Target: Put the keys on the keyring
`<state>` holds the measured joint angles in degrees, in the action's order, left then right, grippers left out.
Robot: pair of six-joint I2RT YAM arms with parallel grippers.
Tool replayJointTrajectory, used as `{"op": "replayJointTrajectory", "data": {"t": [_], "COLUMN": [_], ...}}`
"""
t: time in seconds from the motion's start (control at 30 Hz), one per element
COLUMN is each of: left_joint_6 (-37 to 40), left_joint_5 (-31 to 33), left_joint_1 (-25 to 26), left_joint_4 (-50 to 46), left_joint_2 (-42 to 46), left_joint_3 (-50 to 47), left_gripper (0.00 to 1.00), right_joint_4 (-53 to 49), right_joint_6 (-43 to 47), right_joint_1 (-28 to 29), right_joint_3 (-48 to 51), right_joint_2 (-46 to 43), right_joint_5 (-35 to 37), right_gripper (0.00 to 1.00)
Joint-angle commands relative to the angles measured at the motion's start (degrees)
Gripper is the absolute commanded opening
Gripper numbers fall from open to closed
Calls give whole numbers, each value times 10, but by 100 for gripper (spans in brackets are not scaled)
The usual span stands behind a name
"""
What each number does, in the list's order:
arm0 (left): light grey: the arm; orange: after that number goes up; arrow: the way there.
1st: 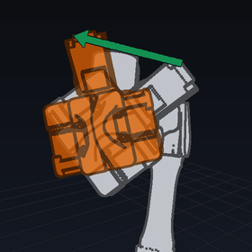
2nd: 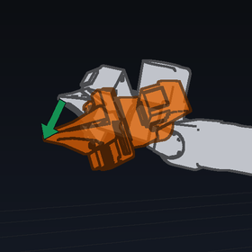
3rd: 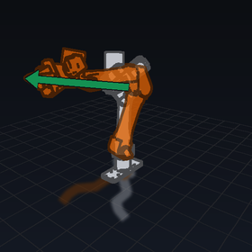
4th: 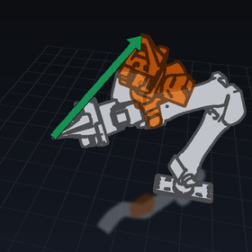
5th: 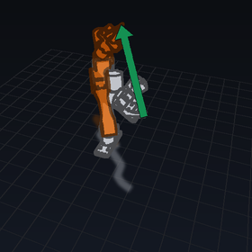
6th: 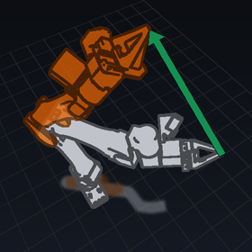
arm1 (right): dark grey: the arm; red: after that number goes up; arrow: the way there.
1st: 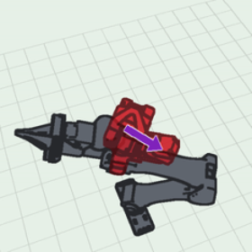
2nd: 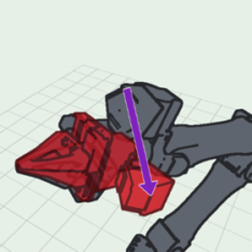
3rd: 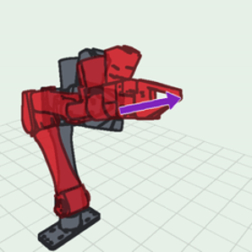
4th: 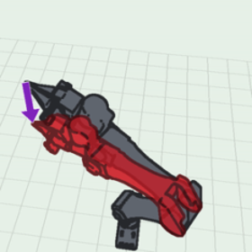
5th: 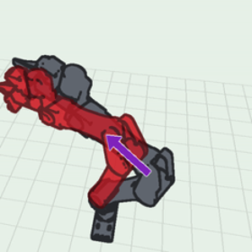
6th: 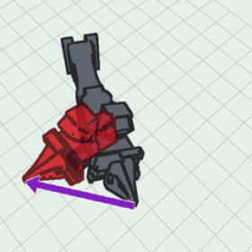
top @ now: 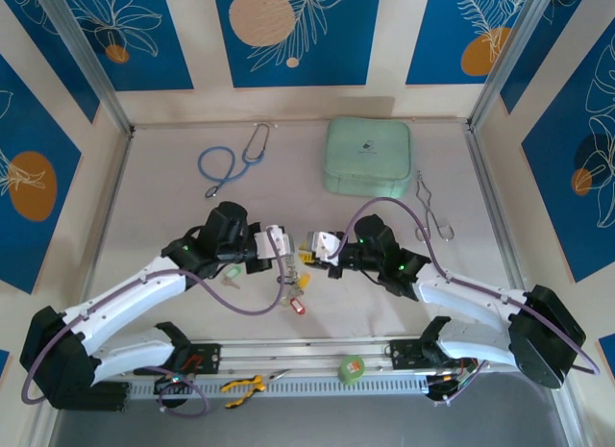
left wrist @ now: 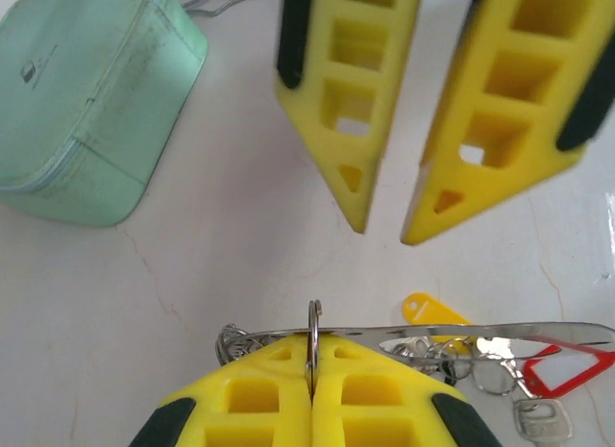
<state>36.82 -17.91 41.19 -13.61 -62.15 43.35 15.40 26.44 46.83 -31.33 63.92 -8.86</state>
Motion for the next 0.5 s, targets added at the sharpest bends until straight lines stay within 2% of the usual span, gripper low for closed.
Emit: {"op": "replayJointTrajectory", "data": {"t": [0.0, 0.27, 0.47], "left_joint_6": [-86, -180, -252], "left_joint_5": [26, 87, 187], "left_joint_1": [5, 6, -5], "left_joint_4": [-33, -52, -35], "left_joint_2": [-11, -30, -26], "left_joint_3": [42, 56, 64], "left_gripper": [0, 0, 0], "right_joint_4": [18, 36, -119], "right_joint_6": [-29, -138, -273], "right_joint_1": [1, -24, -42], "right_joint_3": [2, 15, -80], "right_joint_2": [-5, -27, -18], "right_joint_5": [18, 15, 58], "right_gripper": [17, 17, 18]}}
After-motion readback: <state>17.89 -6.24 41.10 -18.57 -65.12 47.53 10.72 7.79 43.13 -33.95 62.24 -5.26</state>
